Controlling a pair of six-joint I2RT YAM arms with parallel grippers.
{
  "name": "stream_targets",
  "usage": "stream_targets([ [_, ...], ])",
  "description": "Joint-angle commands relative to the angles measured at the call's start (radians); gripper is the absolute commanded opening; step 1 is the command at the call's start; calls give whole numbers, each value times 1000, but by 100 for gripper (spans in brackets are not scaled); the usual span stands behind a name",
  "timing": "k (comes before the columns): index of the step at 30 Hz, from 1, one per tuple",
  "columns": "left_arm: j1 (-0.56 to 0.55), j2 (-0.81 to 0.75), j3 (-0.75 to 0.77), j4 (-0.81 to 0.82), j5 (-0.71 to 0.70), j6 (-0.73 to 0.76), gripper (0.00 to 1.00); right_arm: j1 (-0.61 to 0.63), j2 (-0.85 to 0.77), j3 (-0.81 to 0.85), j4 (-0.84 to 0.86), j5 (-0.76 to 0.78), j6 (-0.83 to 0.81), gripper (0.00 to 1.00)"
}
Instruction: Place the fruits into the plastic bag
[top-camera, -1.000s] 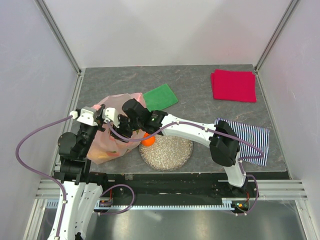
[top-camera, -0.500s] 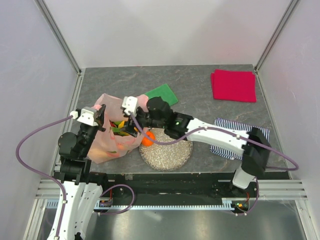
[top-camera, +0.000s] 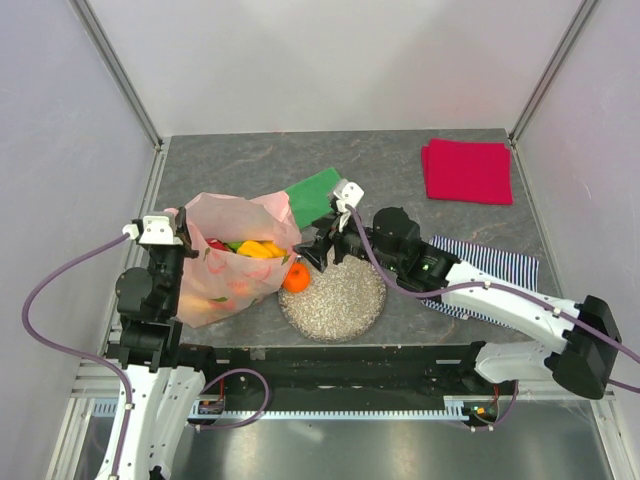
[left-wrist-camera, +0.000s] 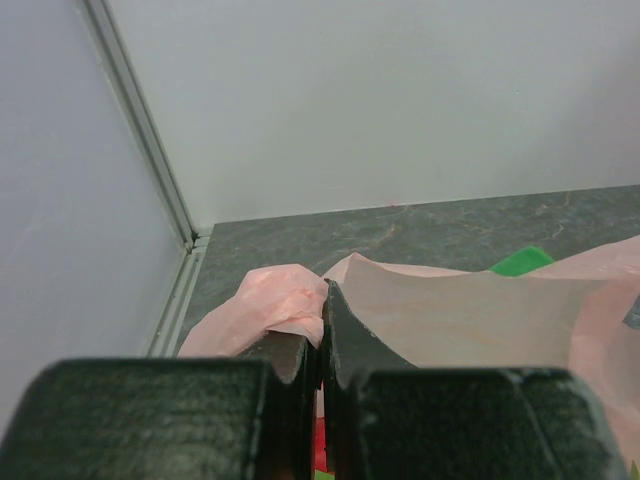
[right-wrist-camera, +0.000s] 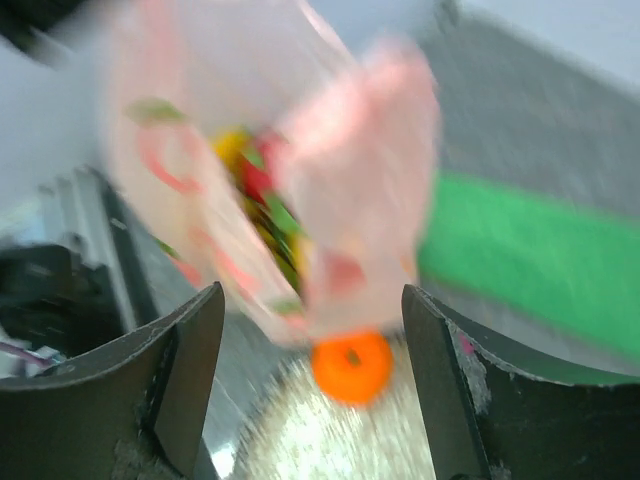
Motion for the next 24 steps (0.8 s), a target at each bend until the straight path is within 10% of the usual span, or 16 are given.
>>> stream_targets([
  [1,-1,-13,0,59,-64,-29,2,-19,56,-100,-105,118,85,79],
  [24,0,-20,0,57,-54,-18,1,78,498,48,-38,266,29,91],
])
